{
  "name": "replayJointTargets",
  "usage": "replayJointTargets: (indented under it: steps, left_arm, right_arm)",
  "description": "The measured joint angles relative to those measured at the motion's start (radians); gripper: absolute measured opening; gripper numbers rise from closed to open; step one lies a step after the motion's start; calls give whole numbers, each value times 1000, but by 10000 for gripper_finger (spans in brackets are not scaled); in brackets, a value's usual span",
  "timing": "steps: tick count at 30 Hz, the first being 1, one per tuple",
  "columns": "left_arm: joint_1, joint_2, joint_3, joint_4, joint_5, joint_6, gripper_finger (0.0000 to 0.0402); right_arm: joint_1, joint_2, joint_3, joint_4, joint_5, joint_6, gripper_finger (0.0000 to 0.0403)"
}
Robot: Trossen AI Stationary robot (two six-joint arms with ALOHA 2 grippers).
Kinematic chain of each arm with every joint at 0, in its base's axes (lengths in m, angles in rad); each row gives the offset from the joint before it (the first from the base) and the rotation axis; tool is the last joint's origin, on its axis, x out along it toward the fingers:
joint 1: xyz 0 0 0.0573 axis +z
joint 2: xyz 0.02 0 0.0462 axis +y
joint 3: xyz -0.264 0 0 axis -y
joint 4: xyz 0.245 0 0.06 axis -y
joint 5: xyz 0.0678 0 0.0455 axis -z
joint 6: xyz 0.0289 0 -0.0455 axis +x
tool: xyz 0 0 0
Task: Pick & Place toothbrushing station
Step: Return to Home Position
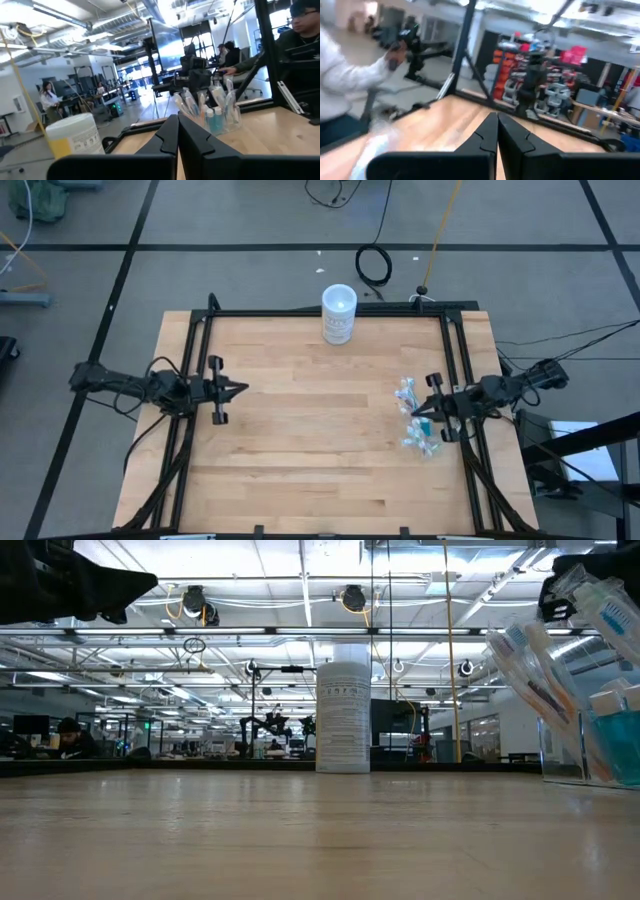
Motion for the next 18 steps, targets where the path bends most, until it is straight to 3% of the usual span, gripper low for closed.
replayJointTargets:
  steps: [6,11,18]
  left_arm:
    - [14,1,-1,-3,0,7,19]
    - [21,0,-1,-16,27,-31,4]
    - [21,1,-1,-90,43,-88,17]
  right_arm:
    - [-98,0,-46,17,-29,74,0]
    - [-175,2,-66,10,-29,114,0]
    - [-191,4,-68,13,-26,85,0]
